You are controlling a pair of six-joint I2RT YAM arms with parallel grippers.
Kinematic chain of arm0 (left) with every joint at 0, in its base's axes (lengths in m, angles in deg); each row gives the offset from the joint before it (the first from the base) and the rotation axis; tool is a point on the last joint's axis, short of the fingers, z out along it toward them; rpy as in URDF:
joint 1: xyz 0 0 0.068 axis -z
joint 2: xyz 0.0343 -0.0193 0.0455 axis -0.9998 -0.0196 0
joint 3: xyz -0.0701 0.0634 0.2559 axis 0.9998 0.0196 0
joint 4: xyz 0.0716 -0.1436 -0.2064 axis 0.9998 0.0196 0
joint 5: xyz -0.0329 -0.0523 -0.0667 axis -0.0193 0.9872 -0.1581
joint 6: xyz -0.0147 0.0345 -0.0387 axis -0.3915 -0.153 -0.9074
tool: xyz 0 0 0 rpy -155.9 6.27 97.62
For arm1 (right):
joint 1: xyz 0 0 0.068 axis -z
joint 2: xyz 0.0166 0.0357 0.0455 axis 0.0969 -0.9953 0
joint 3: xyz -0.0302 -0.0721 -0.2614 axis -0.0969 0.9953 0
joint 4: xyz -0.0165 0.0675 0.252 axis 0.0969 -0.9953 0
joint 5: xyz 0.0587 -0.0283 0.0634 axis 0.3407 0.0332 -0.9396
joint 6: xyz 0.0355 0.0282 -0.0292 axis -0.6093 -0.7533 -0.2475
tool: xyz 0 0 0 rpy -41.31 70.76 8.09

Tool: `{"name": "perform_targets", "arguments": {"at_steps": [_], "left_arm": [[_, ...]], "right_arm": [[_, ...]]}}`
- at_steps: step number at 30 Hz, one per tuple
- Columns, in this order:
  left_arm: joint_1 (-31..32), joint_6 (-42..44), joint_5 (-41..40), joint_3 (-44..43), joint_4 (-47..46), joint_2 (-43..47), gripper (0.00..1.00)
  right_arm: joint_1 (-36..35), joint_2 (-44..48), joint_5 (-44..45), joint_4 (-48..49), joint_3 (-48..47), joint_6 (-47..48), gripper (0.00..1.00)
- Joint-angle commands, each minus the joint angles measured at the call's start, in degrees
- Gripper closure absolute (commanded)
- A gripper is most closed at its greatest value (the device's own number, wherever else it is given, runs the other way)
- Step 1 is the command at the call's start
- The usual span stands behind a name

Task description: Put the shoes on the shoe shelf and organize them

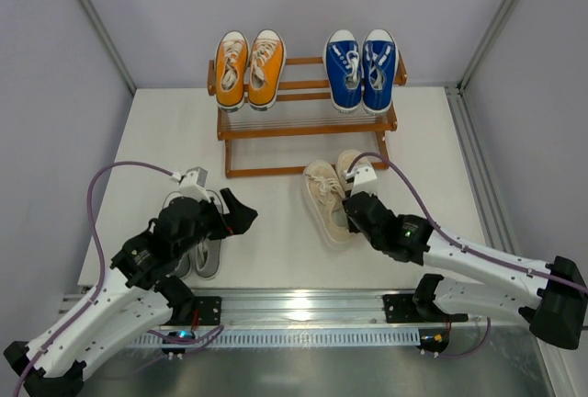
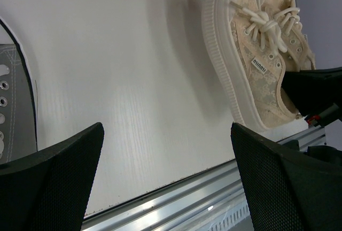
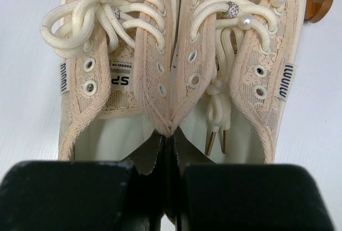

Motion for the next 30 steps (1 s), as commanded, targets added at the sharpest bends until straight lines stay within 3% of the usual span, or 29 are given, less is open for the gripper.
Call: {"name": "perform_targets", "arguments": {"at_steps": [1,6,20,30], "left_arm": [[0.16,0.26,-0.58,-1.31,-0.27,0.78,0.0],[0.16,0.18,-1.29,-1.13,1.13,2.28,0.0],[0.16,-0.09,-1.55,-0.69,2.27,4.03,0.0],[0.08,-0.26,-1.9,-1.22,3.77,5.79,0.0]], "right_arm": [[3.46,-0.21,2.2,12.64,-4.78,0.88,0.96],[10.83,-2.67,-3.17,17.66,-3.9,1.05,0.96],[18.75,-10.85,-9.85,29.0,-4.78,6.94,0.96],[24.29,-18.93,-13.72,32.69,-10.67,11.07,0.96]]}}
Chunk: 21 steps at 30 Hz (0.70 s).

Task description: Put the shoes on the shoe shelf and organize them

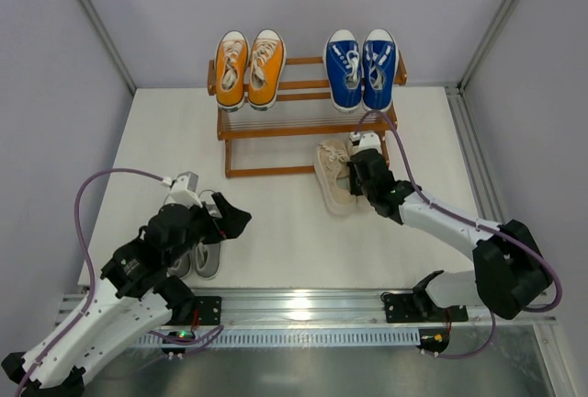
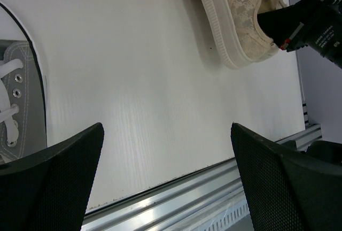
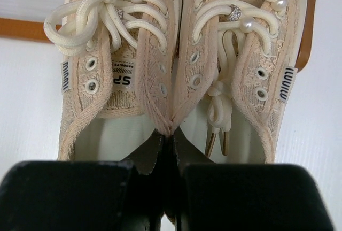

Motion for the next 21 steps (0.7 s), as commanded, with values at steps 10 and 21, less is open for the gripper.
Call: {"name": "perform_targets", "arguments": {"at_steps": [10,21], "left_arm": [[0.16,-0.4,-1.64,-2.27,3.1,2.15,0.0],[0.16,0.04,-2.0,-3.94,5.04,1.45,0.0]], "right_arm": [[2.67,-6.33,-0.05,20.91,-8.5,4.42,0.96],[2.84,-9.68,2.06,31.64,-7.09,6.97,0.96]]}}
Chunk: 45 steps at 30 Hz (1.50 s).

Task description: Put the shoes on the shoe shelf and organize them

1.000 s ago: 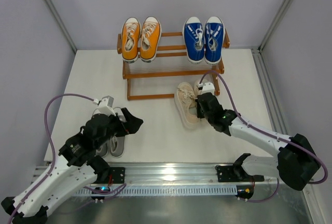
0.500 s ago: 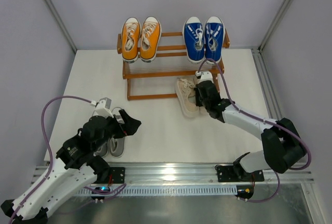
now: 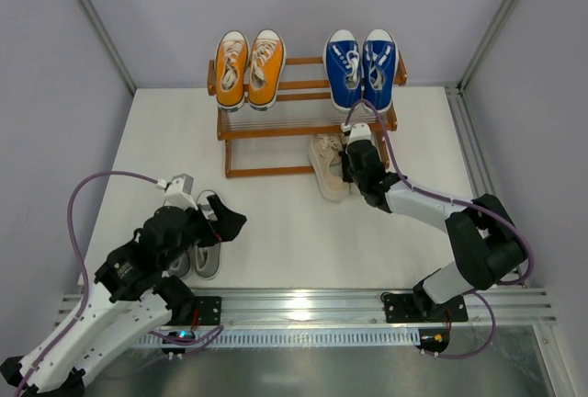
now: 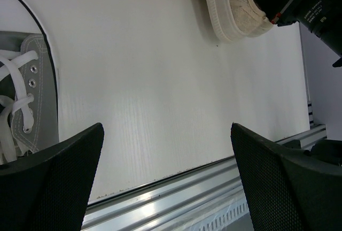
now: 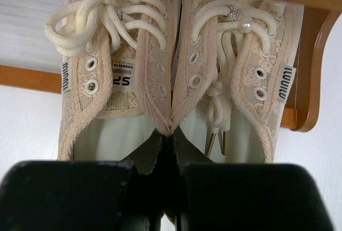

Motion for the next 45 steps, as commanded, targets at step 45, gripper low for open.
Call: {"name": "perform_targets", "arguments": {"at_steps": [45], "left_arm": [[0.16,0.31,-1.63,-2.52,2.29,-0.39,0.0]], "right_arm": [[2.92,-1.06,4.85,42.64,4.67,8.01,0.96]]}}
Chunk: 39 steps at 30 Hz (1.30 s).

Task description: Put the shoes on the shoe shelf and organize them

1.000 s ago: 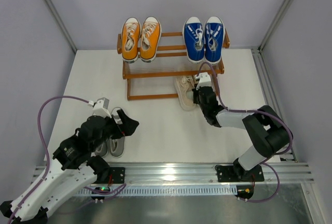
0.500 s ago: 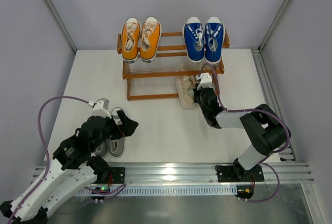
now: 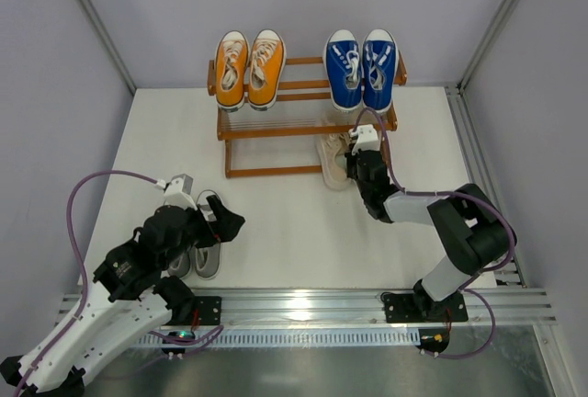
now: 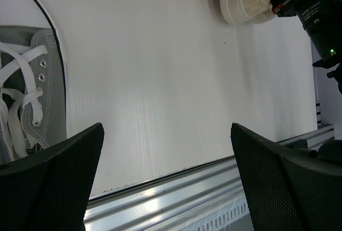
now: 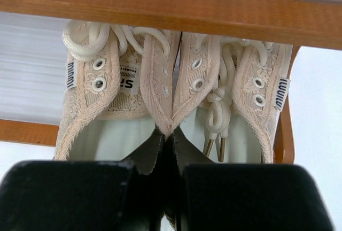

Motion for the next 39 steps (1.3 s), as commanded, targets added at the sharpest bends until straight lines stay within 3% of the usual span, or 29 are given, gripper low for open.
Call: {"name": "perform_targets", "arguments": {"at_steps": [1,26,30,31,34,39], "left_arm": [[0.16,0.15,-0.95,-1.15,-0.37,0.38,0.0],[0.16,-0.2,-1.65,-1.15,1.65,2.57,0.0],[0.08,-0.2,-1.65,-1.23,1.74,2.75,0.0],[0.16,-0.28,-1.74,-1.32,1.82,2.84,0.0],[0.16,-0.29,-1.92,-1.32,2.09,2.92,0.0],[0.16,-0.37,-2.01,-1.41,2.44,3.19,0.0]], "right_arm": [[0.83,4.93,1.64,10.43,-5.36,1.36,0.96],[3.37,0.36,-0.12,7.26,-9.41,0.66,0.93],[3.64,-0.34,-0.29,6.47,-10.28,0.14,0.7],[3.73,-0.52,-0.56,5.77,-10.46,0.05,0.54],[4.16,-0.87,-1.79,4.1,-11.43,-1.18,0.35],[4.25,0.0,-3.11,5.23,-9.94,-1.71,0.29]]}}
